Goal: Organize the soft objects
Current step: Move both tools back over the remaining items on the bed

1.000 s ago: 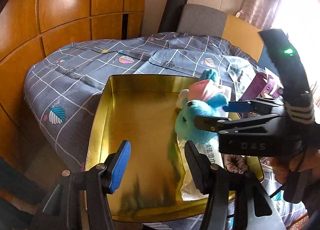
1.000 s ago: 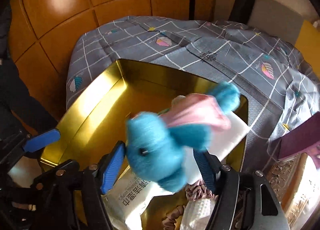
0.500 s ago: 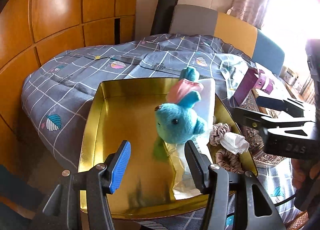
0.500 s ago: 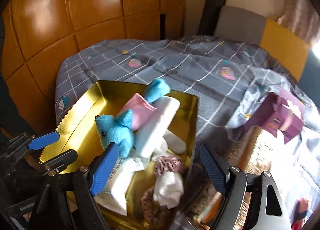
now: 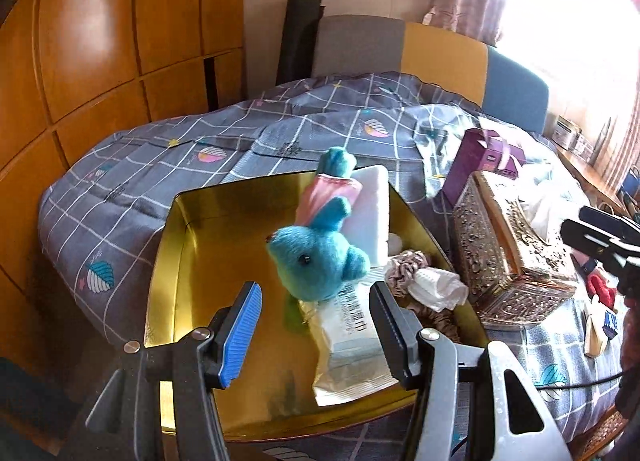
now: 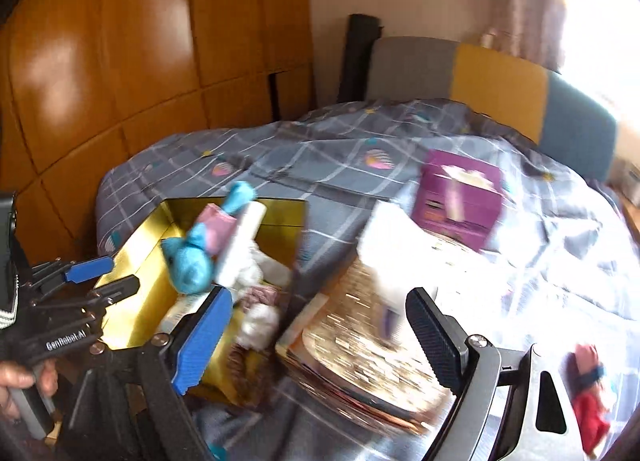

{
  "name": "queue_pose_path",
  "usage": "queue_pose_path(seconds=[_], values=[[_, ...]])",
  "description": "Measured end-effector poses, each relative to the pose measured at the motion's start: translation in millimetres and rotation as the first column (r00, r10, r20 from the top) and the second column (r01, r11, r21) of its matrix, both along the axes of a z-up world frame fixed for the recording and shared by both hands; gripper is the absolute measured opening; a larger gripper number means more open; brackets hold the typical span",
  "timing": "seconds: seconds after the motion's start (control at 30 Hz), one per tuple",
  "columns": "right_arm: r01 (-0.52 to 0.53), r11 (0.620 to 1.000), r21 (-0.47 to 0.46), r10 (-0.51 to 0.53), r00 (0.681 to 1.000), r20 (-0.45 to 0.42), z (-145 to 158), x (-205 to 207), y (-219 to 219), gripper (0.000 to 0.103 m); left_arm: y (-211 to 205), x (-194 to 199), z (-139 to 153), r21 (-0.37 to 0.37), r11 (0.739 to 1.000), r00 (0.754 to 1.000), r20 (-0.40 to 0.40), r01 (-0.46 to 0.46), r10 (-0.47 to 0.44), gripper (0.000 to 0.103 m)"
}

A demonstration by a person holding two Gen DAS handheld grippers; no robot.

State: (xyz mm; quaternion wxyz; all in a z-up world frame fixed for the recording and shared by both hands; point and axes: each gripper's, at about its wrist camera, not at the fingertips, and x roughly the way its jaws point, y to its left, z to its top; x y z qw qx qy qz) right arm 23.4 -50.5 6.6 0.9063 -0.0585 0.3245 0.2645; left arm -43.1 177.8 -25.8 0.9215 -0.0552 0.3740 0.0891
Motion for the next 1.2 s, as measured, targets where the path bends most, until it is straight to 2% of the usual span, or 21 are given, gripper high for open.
queue_pose_path(seconds=[0.27,0.47,0.63,0.87,0.93,1.0,1.1,1.2], values=[[0.19,0.981,0.04,-0.189,0.982,-0.018,-1.2,-3.3,-83.5,0.09,-21.3,3.6,9.2,0.022,0.998,0.998,0.014,0.056,-0.057,0.057],[0.347,0.937,0.031,-0.346,0.937,-0.046,-9.8,-1.2,-143.9,0.091,-34.1,5.9,16.0,0.039,0.995,0.995,0.026,0.094,-0.095,0.057],[0.505,0.86,0.068,-0.499,0.862,-0.084,-13.0,-4.8,-200.8,0.091,-48.6,8.5,27.3,0.05,0.987,0.987,0.051,0.15,-0.152,0.057],[0.695,0.709,0.12,-0.683,0.719,-0.133,-13.4,-25.7,-281.5,0.091,-83.2,13.9,48.3,0.048,0.961,0.955,0.109,0.272,-0.275,0.057],[0.744,0.657,0.124,-0.73,0.668,-0.142,-14.3,-33.6,-300.9,0.091,-97.1,17.4,53.1,0.036,0.945,0.938,0.115,0.324,-0.326,0.057],[0.787,0.603,0.127,-0.772,0.617,-0.155,-16.4,-40.2,-320.3,0.091,-116.8,21.7,57.0,0.032,0.918,0.91,0.117,0.396,-0.397,0.057],[0.827,0.544,0.142,-0.803,0.563,-0.196,-21.1,-49.4,-342.8,0.092,-150.8,27.9,58.8,0.033,0.86,0.855,0.1,0.509,-0.51,0.057],[0.843,0.52,0.142,-0.811,0.538,-0.229,-27.3,-55.2,-353.7,0.092,-192.3,32.2,57.7,0.012,0.781,0.778,0.077,0.625,-0.624,0.057]])
